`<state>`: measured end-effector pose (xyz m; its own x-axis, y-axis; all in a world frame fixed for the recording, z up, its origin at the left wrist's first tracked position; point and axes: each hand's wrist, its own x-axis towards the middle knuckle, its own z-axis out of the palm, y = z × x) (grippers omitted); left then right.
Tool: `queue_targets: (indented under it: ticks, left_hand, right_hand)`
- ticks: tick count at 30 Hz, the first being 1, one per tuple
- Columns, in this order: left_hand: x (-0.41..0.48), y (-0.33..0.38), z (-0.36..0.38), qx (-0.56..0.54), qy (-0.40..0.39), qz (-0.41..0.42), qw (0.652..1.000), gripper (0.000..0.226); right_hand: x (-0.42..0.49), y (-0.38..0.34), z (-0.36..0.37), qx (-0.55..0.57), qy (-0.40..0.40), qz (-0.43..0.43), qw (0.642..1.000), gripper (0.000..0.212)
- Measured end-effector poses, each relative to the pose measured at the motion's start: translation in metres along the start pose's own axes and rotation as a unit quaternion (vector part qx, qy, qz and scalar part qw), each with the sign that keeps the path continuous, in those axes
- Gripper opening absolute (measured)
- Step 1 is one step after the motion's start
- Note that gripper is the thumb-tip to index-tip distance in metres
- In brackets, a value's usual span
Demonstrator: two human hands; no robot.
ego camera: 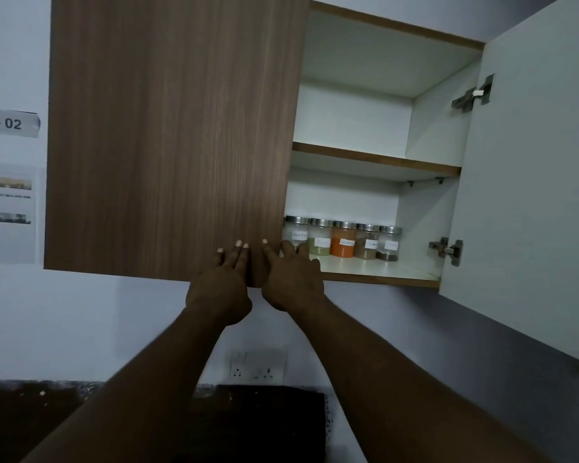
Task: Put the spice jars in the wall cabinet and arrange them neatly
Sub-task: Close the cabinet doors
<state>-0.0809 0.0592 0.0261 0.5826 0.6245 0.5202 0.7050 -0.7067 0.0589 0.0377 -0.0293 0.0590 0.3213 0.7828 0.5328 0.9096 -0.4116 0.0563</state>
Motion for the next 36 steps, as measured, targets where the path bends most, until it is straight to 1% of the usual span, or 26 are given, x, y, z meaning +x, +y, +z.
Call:
queue_targets:
  ticks: [5,11,15,18,20,23,27,32,36]
  left_hand:
    - [0.017,-0.001,0.001,0.028,-0.026,-0.002,0.999,0.096]
    - [0.019,0.002,0.016,0.045,-0.014,-0.017,0.999,0.104]
    - [0.027,0.003,0.007,0.026,-0.038,-0.018,0.999,0.099]
    - [0.028,-0.001,-0.006,-0.005,-0.061,-0.004,0.998,0.104]
    - [0.025,-0.006,-0.008,-0.029,-0.073,0.003,0.997,0.109]
    - [0.014,-0.008,-0.009,-0.028,-0.058,0.014,0.998,0.111]
    - [-0.003,0.011,-0.025,-0.04,-0.055,0.055,0.996,0.107]
    - [-0.023,0.053,-0.054,-0.085,-0.027,0.112,0.99,0.099]
    - [-0.047,0.1,-0.073,-0.12,-0.021,0.171,0.978,0.097]
  right_hand:
    - [0.015,0.003,0.011,-0.014,-0.021,0.004,1.0,0.094]
    - [0.019,0.002,0.021,0.004,-0.008,0.003,1.0,0.095]
    - [0.02,0.007,0.008,-0.013,-0.047,-0.006,0.999,0.093]
    - [0.015,0.008,-0.007,-0.003,-0.075,-0.005,0.997,0.093]
    - [0.006,0.01,-0.012,0.02,-0.06,-0.006,0.998,0.095]
    - [-0.013,0.014,-0.017,0.033,-0.03,-0.007,0.999,0.094]
    - [-0.044,0.026,-0.03,0.031,0.003,0.02,0.999,0.084]
    - [-0.095,0.048,-0.059,0.001,0.04,0.063,0.997,0.063]
    - [-0.155,0.076,-0.091,-0.031,0.043,0.113,0.992,0.05]
